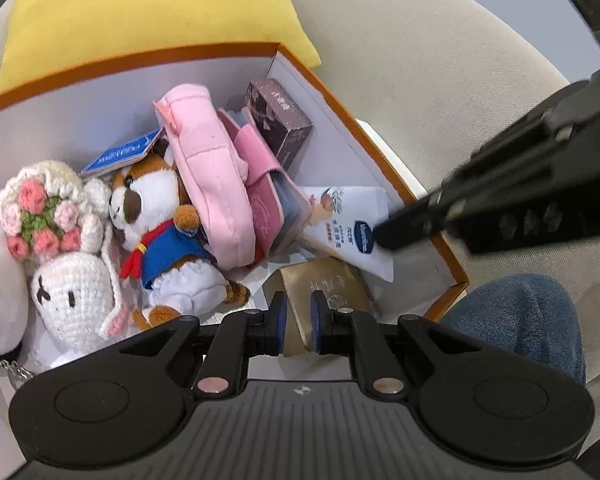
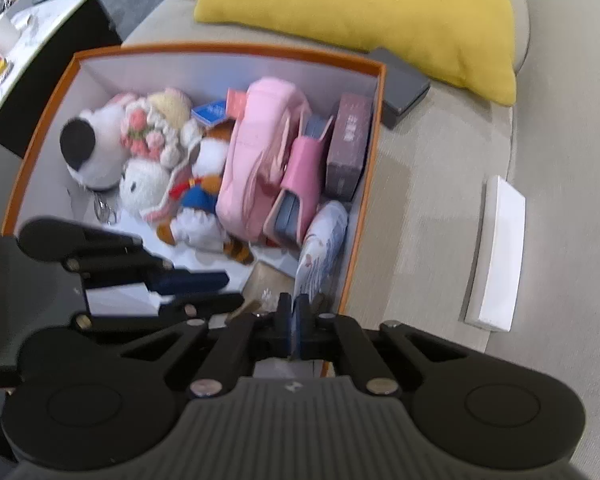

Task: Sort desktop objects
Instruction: 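Lower the Vaseline tube into the box and open the right tool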

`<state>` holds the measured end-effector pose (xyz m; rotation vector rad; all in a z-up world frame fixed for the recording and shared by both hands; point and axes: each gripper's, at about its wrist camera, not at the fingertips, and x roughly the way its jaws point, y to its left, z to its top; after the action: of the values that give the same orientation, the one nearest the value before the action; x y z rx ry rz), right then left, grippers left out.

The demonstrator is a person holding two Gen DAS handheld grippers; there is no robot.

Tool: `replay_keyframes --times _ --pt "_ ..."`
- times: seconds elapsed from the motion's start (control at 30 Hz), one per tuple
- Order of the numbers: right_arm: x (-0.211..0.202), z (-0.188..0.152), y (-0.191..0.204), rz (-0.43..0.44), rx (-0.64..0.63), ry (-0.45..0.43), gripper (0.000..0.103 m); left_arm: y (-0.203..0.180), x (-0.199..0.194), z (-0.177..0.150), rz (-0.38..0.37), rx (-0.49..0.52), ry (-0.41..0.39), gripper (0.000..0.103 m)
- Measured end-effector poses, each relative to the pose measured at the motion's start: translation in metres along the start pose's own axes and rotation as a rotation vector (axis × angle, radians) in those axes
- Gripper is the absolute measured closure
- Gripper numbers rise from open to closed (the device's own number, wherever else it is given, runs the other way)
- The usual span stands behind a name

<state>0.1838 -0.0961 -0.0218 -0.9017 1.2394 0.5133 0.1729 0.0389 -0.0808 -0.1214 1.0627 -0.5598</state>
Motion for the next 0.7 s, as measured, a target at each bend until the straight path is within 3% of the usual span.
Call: replay_keyframes --times 0.4,0.7 --pt "-0.006 0.055 -0.016 -0.001 0.018 -0.130 0.103 0.006 0.000 -0.001 0.000 -0.046 0.031 0.090" --pt "-0.003 0.051 -0.020 0.024 -0.028 -0.132 0.103 0.008 0.014 0.007 -0.022 -0.110 0.090 0.087"
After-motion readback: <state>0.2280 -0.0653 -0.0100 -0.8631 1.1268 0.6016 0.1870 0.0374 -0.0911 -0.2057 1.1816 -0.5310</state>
